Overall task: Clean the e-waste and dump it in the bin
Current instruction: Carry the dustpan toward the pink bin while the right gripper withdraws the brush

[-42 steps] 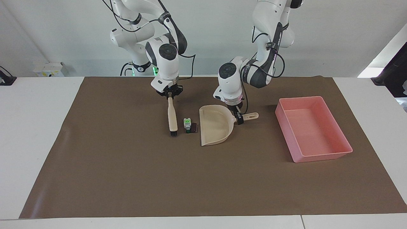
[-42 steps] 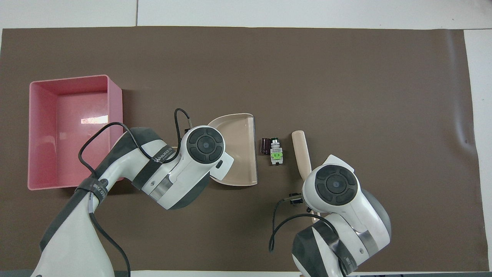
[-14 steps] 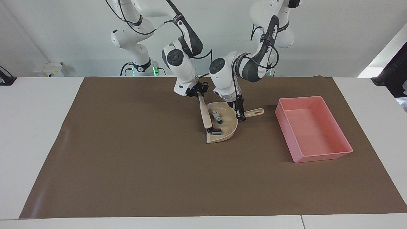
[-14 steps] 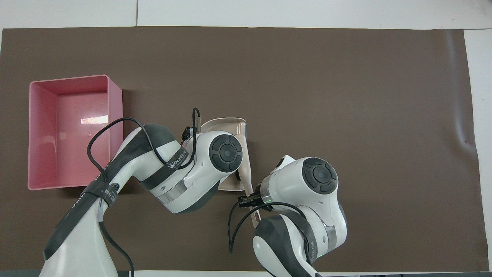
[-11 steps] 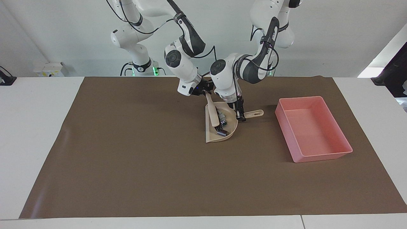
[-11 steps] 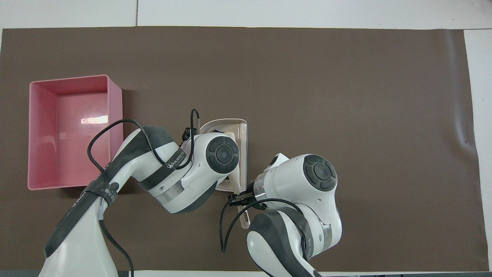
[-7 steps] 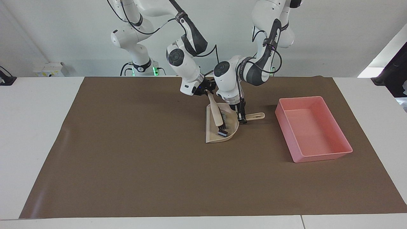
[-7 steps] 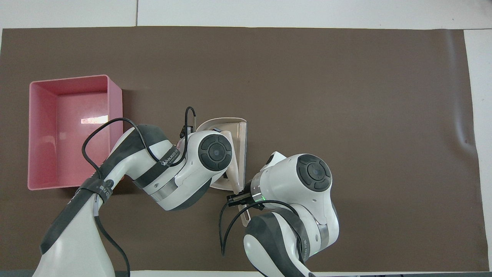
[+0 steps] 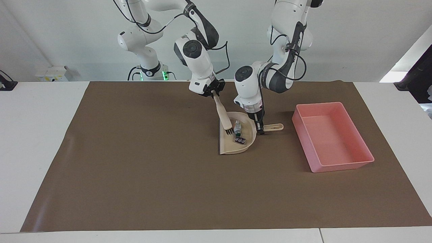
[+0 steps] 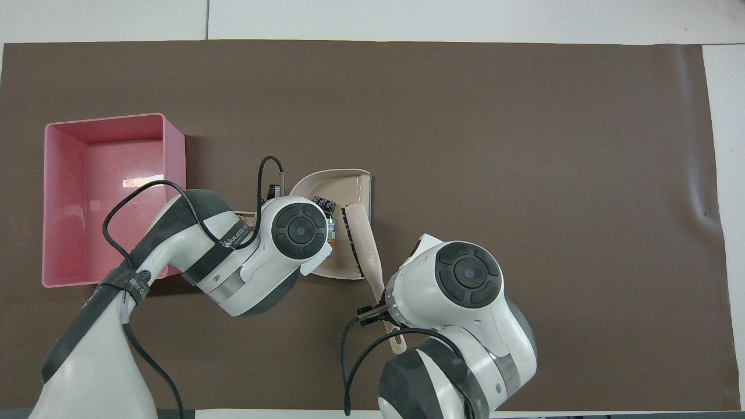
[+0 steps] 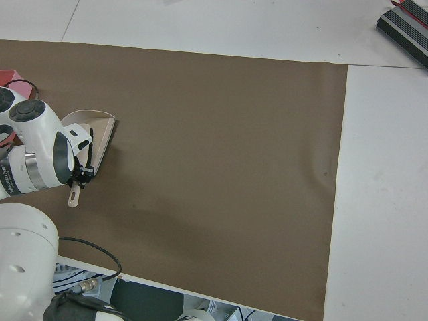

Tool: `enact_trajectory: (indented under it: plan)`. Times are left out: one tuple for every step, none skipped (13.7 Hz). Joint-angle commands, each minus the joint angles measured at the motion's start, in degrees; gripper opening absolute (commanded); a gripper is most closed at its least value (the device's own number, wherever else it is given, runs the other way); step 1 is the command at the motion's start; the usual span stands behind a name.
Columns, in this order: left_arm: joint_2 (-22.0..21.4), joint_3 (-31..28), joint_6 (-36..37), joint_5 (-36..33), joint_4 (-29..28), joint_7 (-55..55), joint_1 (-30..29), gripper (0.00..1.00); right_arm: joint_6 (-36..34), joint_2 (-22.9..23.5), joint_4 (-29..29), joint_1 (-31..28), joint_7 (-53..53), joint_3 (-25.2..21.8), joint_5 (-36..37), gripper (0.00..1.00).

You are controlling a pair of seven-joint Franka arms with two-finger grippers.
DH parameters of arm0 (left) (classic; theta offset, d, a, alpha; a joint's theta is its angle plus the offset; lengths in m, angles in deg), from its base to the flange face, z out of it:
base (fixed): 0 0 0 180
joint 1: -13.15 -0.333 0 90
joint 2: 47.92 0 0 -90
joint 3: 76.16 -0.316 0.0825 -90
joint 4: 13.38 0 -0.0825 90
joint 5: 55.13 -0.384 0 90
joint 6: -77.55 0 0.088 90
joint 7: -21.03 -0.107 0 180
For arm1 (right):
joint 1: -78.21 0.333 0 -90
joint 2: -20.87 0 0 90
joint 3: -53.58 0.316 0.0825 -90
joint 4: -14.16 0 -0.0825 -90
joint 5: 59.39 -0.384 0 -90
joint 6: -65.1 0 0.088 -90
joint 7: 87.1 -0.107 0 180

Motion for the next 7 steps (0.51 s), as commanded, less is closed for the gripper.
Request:
enact_trajectory:
  plan:
    - [-2.73, 0.36, -2.12, 0.7, -2.71, -0.49, -1.11, 0.0, -6.8, -5.72, 0.74, -4.19, -1.78, 0.06, 7.47, 0.0]
    - [-3.86, 0.36, -2.03, 0.97, -2.71, -0.58, -1.72, 0.0, -8.3, -7.21, 0.74, -6.74, -1.87, 0.06, 9.42, 0.0]
    - [-5.0, 0.36, -1.69, 1.67, -2.71, -1.88, -2.07, 0.0, -10.23, -8.18, 0.74, -9.64, -1.87, -0.02, 11.09, 0.0]
    - [-6.23, 0.36, -1.33, 4.55, -2.62, -4.16, -2.25, 0.0, -11.47, -8.28, 0.74, -13.93, -1.78, -0.02, 13.28, 0.0]
    - [-7.03, 0.28, -0.46, 6.58, -2.45, -6.79, -2.69, 0.0, -11.65, -8.19, 0.74, -17.54, -1.34, 0.24, 15.57, 0.0]
    - [-8.17, 0.28, 1.72, 7.64, -2.1, -9.51, -3.56, 0.0, -12.35, -8.11, 0.82, -20.97, -0.99, 0.15, 17.25, 0.0]
    - [-9.4, 0.28, 2.35, 8.7, -2.01, -11.28, -5.05, 0.0, -13.31, -7.76, 0.82, -24.05, 0.4, 0.15, 18.31, 0.0]
